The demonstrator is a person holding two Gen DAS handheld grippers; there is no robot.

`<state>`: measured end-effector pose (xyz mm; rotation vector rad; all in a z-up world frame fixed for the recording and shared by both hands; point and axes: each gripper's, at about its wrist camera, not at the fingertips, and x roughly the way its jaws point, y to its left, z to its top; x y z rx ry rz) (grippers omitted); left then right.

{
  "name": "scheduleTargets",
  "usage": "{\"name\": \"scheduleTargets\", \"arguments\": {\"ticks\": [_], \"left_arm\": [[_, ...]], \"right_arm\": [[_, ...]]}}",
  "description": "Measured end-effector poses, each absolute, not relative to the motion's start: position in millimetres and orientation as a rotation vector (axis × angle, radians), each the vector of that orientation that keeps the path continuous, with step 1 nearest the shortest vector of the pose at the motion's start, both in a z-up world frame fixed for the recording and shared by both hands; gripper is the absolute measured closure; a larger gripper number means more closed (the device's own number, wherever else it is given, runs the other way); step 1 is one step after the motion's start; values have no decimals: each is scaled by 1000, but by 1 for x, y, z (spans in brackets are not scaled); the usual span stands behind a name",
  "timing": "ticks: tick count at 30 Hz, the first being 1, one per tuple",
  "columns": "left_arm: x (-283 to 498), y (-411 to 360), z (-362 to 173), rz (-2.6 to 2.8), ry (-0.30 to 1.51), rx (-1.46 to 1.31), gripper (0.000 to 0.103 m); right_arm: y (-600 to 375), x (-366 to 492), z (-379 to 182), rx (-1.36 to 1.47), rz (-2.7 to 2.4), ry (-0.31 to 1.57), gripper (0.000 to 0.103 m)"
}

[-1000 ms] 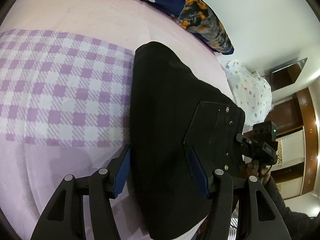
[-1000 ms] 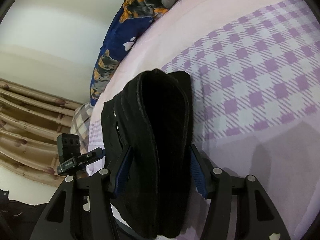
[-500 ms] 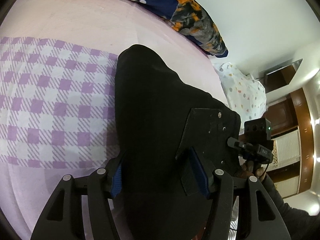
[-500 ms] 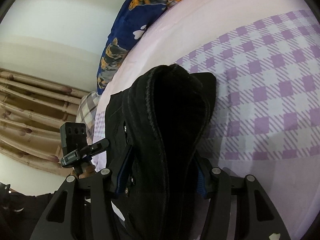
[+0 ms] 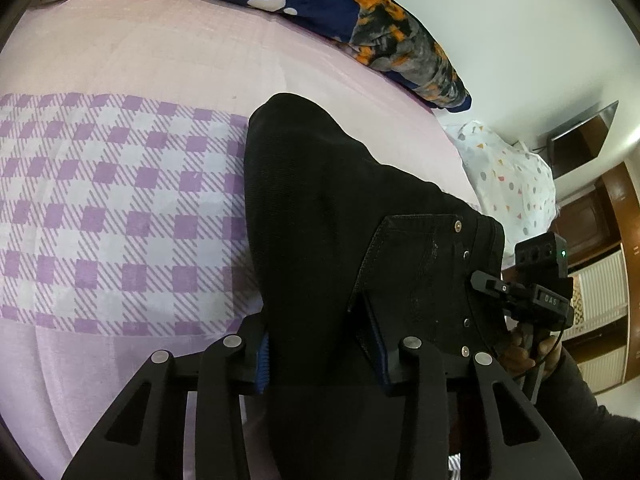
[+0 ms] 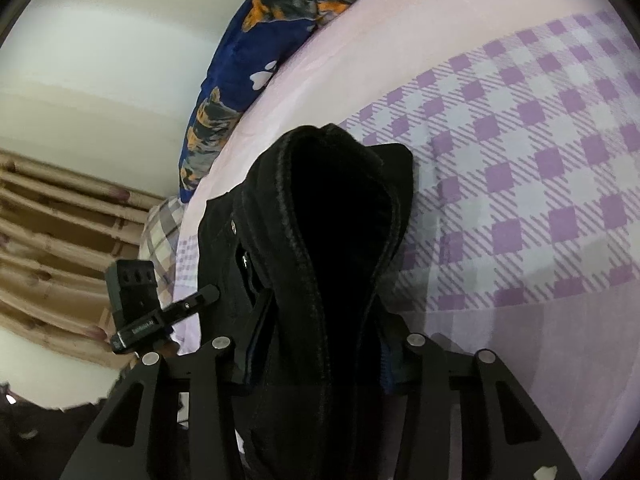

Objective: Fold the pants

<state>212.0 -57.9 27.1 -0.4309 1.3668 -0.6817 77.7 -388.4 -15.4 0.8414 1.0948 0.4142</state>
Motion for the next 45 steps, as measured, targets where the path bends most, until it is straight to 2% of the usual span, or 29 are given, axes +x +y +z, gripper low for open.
{"name": "scheduleTargets", "arguments": {"ticks": [8, 16, 21, 33, 45], "left_arm": [[212, -60, 27, -661, 1360, -425, 65], [210, -76, 41, -649, 1330, -332, 82], [210, -77, 48, -649, 1322, -319, 88], [202, -60, 75, -665, 1262, -323, 90], [201, 0, 100, -592, 1217, -346, 90]], "right_arm": [[-383, 74, -12, 805, 368, 1066, 64], [-370, 73, 3, 766, 299, 1048, 74], [-363, 74, 12, 775, 267, 1035, 78], [-342, 67, 39, 790, 268, 1014, 81], [-287, 82, 49, 782, 351, 1017, 82]]}}
